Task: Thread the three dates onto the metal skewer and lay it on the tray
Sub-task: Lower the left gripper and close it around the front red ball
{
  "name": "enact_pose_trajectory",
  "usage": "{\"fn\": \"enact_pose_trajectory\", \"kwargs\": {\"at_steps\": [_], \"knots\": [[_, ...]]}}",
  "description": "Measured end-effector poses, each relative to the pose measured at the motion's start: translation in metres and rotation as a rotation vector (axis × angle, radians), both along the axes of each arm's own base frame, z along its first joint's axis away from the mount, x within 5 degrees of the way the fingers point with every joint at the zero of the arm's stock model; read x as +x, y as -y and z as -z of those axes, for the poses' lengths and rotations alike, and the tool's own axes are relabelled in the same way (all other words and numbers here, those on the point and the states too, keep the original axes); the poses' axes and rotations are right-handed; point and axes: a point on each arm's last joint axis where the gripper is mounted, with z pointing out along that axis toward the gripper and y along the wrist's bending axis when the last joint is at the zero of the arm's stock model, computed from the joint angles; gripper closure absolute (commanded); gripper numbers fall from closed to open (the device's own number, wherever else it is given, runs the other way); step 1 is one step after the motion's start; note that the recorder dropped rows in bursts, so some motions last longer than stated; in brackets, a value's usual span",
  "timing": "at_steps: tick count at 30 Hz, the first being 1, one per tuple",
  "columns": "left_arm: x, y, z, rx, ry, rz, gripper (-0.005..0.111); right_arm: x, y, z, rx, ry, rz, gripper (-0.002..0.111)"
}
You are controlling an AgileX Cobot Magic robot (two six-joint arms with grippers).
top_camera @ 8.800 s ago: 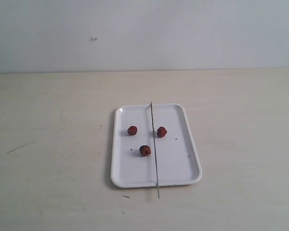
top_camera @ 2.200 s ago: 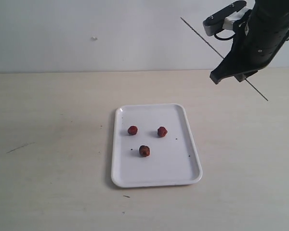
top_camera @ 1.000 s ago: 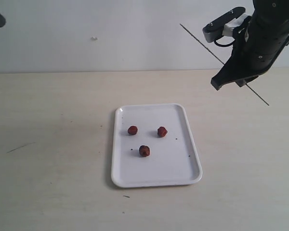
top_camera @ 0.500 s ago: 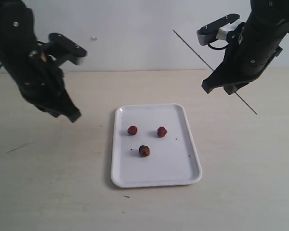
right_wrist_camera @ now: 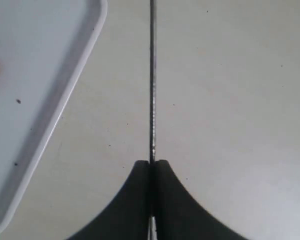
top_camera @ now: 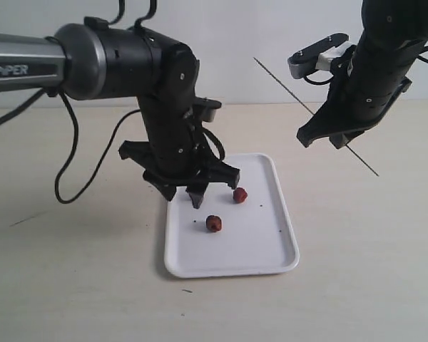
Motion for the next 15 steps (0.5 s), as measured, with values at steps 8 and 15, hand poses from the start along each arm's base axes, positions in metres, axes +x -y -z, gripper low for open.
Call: {"fn": "enact_pose_trajectory", "kwargs": {"at_steps": [8,15], "knots": [[0.004,0.018,0.013,-0.17,-0.044,-0.167,0.056,0.0,0.0,0.0,0.001,0.0,0.001,0.108],[0.005,0.021,0.031,-0.164,-0.075,-0.187,0.056,0.0,-0.002,0.0,0.021,-0.004,0.008,0.108]]}}
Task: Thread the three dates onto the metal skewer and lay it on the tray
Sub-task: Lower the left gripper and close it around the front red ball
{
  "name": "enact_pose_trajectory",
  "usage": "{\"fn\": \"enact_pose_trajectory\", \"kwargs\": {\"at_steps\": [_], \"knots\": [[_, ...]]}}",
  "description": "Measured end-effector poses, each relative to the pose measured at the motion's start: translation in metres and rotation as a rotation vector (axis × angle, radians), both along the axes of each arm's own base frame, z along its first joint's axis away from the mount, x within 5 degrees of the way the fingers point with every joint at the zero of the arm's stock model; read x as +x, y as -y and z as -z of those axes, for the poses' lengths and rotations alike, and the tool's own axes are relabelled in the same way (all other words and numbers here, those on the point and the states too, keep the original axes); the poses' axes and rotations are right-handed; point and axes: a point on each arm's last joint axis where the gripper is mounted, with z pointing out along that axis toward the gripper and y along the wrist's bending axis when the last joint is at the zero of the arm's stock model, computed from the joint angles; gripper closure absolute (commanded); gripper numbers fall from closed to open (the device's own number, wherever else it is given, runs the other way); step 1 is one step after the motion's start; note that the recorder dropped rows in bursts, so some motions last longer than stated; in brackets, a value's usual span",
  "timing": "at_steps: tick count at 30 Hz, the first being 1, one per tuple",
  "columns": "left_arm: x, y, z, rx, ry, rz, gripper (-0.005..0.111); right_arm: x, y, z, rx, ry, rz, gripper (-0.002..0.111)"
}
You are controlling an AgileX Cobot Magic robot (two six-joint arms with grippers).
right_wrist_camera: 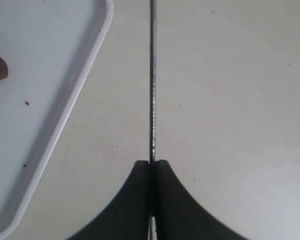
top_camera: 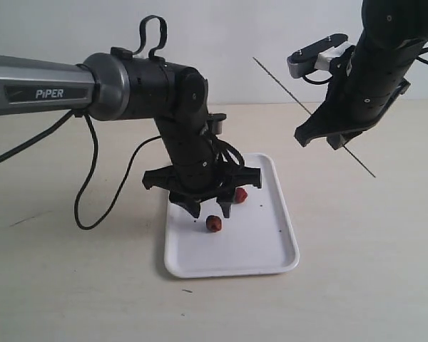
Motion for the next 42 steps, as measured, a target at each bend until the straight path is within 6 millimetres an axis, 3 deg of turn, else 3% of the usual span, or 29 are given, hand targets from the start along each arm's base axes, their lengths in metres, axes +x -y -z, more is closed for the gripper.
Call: {"fn": "enact_pose_trajectory", "kwargs": {"at_steps": [3,11,19,42], "knots": [[0.0,0.0,0.011,0.014,-0.018,-0.005,0.056,0.0,0.0,0.0,0.001,0.0,0.001,0.108],[0.001,0.001,0.011,0.003,-0.015,-0.013,0.056,0.0,0.0,0.0,0.004,0.001,0.001,0.108],[0.0,0.003,0.024,0.003,-0.053,-0.024,0.056,0.0,-0.001,0.0,0.012,0.003,0.004,0.108],[0.0,0.005,0.025,-0.013,-0.066,-0.01,0.057,0.001,-0.002,0.0,0.021,0.008,0.006,0.108]]}}
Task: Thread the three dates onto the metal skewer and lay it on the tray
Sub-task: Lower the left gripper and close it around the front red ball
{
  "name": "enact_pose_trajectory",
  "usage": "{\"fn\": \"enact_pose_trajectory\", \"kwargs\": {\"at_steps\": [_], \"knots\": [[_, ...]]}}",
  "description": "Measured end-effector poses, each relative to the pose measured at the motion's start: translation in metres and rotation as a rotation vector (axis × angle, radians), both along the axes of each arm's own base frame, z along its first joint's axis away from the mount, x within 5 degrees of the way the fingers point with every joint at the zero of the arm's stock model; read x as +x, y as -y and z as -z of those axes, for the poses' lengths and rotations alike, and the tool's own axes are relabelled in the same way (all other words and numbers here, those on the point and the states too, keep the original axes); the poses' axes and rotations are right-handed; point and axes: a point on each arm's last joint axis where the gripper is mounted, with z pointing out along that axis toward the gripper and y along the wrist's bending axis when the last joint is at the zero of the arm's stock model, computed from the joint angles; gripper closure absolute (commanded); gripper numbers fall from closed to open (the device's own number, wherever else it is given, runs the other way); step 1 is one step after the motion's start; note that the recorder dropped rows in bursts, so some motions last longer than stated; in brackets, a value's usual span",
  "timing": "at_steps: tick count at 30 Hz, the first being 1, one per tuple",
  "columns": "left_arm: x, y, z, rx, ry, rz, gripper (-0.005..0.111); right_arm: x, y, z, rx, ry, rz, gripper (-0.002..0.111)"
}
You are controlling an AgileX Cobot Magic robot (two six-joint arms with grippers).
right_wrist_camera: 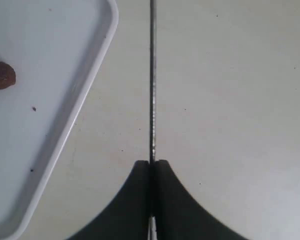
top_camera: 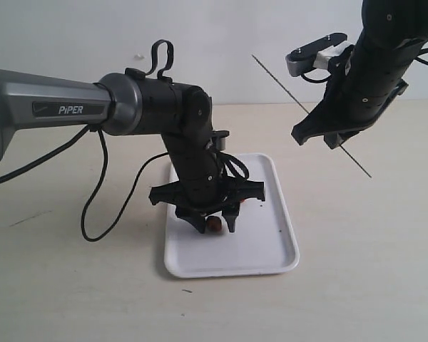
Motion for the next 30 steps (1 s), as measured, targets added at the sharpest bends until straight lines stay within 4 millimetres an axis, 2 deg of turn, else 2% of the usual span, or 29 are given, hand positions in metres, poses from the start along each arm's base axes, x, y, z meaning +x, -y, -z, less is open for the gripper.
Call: {"fn": "enact_pose_trajectory", "kwargs": {"at_steps": [3,7,26,30], "knots": [[0.0,0.0,-0.0001,0.0,0.0,0.0,0.059,0.0,-0.0001,0.0,0.001,0.0,0.0,0.108],[-0.0004,-0.0003,0.0008,0.004,-0.006,0.001,0.069,-0.0001,-0.0002,0.0,0.003,-0.001,0.001,0.108],[-0.0016,-0.0011,0.0011,0.014,-0.019,0.006,0.07,-0.0003,-0.0012,0.0002,0.017,-0.003,0.007,0.108],[-0.0015,-0.0009,0.0007,0.013,-0.018,0.006,0.082,-0.0005,-0.0021,0.0002,0.024,-0.006,-0.002,0.108]]}}
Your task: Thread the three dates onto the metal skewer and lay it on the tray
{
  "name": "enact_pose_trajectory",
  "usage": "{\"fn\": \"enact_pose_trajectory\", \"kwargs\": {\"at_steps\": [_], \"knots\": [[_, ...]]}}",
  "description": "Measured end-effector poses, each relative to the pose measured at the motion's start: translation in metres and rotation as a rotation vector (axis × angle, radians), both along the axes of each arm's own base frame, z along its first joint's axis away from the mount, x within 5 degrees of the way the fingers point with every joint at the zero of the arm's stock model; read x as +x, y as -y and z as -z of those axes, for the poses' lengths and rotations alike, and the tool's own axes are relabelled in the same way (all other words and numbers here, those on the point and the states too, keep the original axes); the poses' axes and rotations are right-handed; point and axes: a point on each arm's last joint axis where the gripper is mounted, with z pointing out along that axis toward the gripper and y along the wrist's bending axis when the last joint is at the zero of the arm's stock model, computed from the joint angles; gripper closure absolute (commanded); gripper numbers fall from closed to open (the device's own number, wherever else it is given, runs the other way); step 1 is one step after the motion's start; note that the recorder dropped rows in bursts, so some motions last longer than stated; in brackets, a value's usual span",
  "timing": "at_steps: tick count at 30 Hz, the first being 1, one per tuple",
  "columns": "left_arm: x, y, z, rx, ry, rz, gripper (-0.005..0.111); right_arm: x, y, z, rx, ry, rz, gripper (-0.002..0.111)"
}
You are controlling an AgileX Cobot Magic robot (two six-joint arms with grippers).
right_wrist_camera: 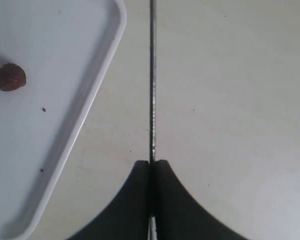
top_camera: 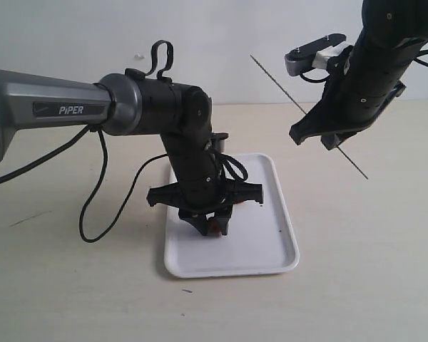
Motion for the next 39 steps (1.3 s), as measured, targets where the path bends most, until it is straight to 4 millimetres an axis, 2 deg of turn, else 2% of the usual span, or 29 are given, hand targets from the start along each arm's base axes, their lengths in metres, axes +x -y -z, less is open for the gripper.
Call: {"fn": "enact_pose_trajectory", "kwargs": {"at_steps": [2,14,18,20,23,26,32,35,39], "knots": [[0.0,0.0,0.0,0.0,-0.002,-0.001,0.085,0.0,0.0,0.0,0.002,0.0,0.001,0.108],[0.0,0.0,0.0,-0.001,-0.004,0.0,0.085,0.0,0.0,0.0,0.003,-0.001,-0.005,0.108],[0.002,0.001,-0.006,-0.025,0.031,0.006,0.085,0.0,-0.001,0.0,0.004,0.004,-0.006,0.108],[0.003,0.001,-0.017,-0.049,0.064,0.004,0.085,0.001,-0.001,0.0,0.005,0.008,-0.006,0.108],[0.009,-0.006,-0.047,-0.098,0.128,-0.008,0.085,0.001,-0.001,0.0,0.006,0.011,-0.006,0.108],[0.018,-0.021,-0.078,-0.141,0.196,-0.025,0.085,0.001,-0.001,0.0,0.013,0.015,-0.006,0.108],[0.036,-0.059,-0.124,-0.224,0.288,-0.092,0.085,0.002,-0.007,0.001,0.071,0.017,-0.025,0.108],[0.048,-0.078,-0.137,-0.283,0.325,-0.128,0.085,0.001,-0.015,0.007,0.142,-0.003,-0.073,0.108],[0.066,-0.106,-0.144,-0.375,0.345,-0.187,0.085,-0.007,-0.026,0.025,0.256,-0.063,-0.162,0.108]]}}
